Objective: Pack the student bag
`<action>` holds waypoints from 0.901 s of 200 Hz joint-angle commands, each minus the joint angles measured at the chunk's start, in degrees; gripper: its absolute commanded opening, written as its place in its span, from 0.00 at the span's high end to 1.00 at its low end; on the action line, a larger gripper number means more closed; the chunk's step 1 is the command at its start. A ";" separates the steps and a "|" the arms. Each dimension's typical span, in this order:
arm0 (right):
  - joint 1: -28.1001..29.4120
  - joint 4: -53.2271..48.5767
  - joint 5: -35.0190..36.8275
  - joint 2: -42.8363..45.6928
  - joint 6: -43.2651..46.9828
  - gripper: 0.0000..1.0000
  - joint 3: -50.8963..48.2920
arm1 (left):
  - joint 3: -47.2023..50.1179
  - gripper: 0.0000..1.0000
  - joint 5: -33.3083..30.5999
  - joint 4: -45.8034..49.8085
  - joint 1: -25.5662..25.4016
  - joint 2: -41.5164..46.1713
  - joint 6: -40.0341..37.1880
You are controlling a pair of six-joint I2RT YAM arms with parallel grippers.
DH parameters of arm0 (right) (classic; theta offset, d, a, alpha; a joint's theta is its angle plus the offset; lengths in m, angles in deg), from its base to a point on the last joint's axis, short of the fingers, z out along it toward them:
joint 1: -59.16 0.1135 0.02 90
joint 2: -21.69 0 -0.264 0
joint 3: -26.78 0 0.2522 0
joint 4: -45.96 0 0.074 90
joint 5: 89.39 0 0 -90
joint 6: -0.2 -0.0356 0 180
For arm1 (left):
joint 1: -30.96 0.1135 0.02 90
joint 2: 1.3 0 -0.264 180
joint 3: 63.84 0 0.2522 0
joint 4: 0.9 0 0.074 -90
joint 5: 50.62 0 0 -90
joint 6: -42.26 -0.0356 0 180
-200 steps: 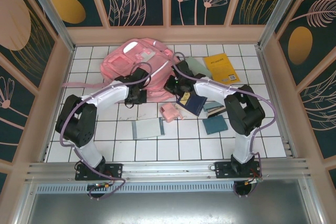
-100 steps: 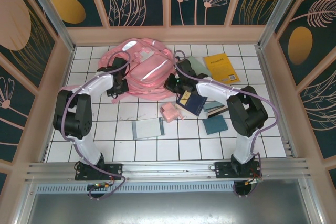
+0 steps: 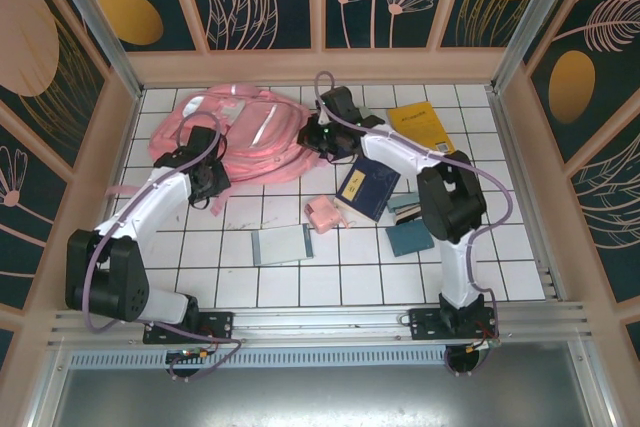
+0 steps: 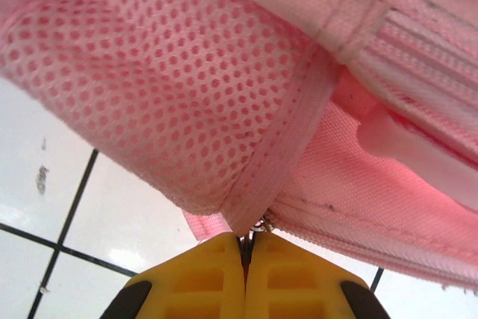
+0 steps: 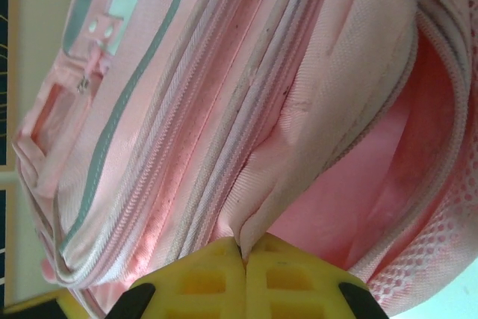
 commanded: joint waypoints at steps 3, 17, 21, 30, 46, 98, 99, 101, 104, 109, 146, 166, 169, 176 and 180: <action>-1.36 -0.87 1.54 -4.19 2.91 1.00 5.26 | 2.98 1.00 1.34 2.85 0.85 1.75 2.44; -1.10 -0.92 0.81 -5.80 2.97 1.00 6.11 | 4.31 1.00 2.51 1.65 0.80 2.12 2.58; -1.01 -0.85 0.54 -6.10 2.97 1.00 6.21 | 4.70 1.00 2.79 1.12 0.80 2.14 2.62; -0.86 -0.96 0.45 -6.44 3.18 0.91 6.13 | 5.07 0.85 3.40 0.49 0.80 2.14 2.39; -0.76 -1.27 1.82 -5.21 3.80 0.65 4.97 | 5.03 0.59 4.06 -0.10 0.86 2.07 1.81; -2.30 -1.83 8.88 8.25 5.34 0.39 -8.34 | 4.37 0.38 13.50 -8.05 -0.39 6.17 2.69; -2.30 -1.81 9.27 8.25 5.39 0.39 -8.80 | 4.38 0.38 13.72 -8.18 -0.49 6.26 2.76; -2.37 -1.87 9.49 9.39 5.31 0.39 -9.54 | 4.32 0.38 14.12 -8.87 -0.71 6.37 2.97; -2.51 -1.78 10.34 10.87 5.14 0.39 -11.16 | 4.37 0.38 14.69 -9.79 -1.08 6.48 3.29; -2.58 -1.71 11.27 12.37 4.87 0.38 -12.91 | 4.32 0.39 15.69 -11.27 -1.52 6.62 3.97; -4.95 1.28 17.35 26.15 -0.63 0.38 -30.91 | 1.92 0.46 20.08 -21.62 -8.96 2.34 7.12; -6.44 4.24 17.53 31.58 -3.41 0.41 -39.41 | -1.89 0.47 20.69 -25.78 -14.07 -2.85 7.24; -6.78 4.69 17.19 32.28 -3.87 0.42 -40.60 | -2.46 0.47 20.75 -26.31 -14.84 -3.69 7.20; -7.44 5.42 16.63 33.36 -4.80 0.43 -42.85 | -4.13 0.48 20.90 -27.00 -16.36 -5.70 6.86; -7.71 5.65 16.47 33.89 -5.16 0.43 -43.91 | -5.26 0.48 20.80 -27.15 -17.27 -7.06 6.64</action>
